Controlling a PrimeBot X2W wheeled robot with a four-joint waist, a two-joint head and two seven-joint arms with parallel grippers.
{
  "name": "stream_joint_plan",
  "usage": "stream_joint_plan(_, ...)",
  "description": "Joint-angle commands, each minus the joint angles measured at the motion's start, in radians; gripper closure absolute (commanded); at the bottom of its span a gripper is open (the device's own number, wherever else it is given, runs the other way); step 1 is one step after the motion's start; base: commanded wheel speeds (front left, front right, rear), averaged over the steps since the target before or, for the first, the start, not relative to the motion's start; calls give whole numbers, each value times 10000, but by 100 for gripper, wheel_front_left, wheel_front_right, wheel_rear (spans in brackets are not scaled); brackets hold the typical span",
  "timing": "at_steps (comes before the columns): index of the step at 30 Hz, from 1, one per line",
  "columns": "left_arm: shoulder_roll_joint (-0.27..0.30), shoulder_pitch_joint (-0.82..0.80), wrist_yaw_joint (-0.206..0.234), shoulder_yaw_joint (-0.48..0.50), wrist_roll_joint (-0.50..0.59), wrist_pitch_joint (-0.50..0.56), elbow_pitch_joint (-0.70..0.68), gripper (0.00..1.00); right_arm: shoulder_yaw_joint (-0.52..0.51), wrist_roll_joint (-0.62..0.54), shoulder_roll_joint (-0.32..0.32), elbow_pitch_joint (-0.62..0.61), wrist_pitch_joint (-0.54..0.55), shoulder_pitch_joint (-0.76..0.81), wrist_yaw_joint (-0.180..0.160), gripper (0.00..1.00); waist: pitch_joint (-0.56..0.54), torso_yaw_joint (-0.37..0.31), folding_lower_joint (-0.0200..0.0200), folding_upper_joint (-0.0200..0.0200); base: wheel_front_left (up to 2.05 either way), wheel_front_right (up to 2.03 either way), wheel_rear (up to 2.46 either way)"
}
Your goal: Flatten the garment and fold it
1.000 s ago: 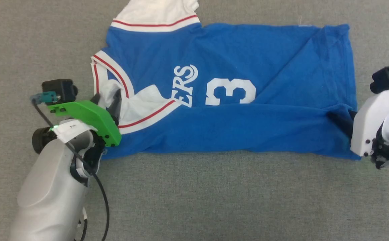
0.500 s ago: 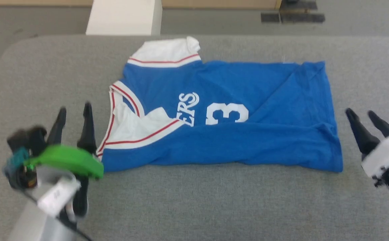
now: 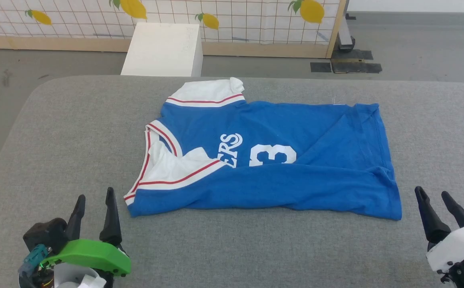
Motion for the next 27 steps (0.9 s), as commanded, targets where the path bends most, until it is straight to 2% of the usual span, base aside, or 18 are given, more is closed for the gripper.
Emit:
stream_joint_plan(1,63,115,65,-17,136,-32,-61,0,-14,-70,62,-66,-38,78,-11,0,-3,-34,1,0,0,0,0)
stream_joint_plan(7,404,-123,106,-296,418,507,-108,0,-22,-67,143,-76,49,2,-11,0,192,-106,1,0,0,0,0)
stream_joint_plan(11,742,-909,42,-634,589,1566,32,0,-32,-36,100,-117,126,-169,-11,0,498,-87,1,0,0,0,0)
stream_joint_plan(17,1175,-2284,18,-1163,490,4155,538,0,8,11,-25,-167,243,-419,-11,0,919,-117,1,0,0,0,0)
stream_joint_plan(24,1432,-3239,246,-1745,-54,7674,1133,0,53,47,-95,-241,322,-569,-11,0,1366,-200,1,0,0,0,0)
stream_joint_plan(27,1491,-3416,341,-1858,-175,8420,1254,0,75,61,-118,-290,336,-664,-11,0,1548,-258,1,0,0,0,0)
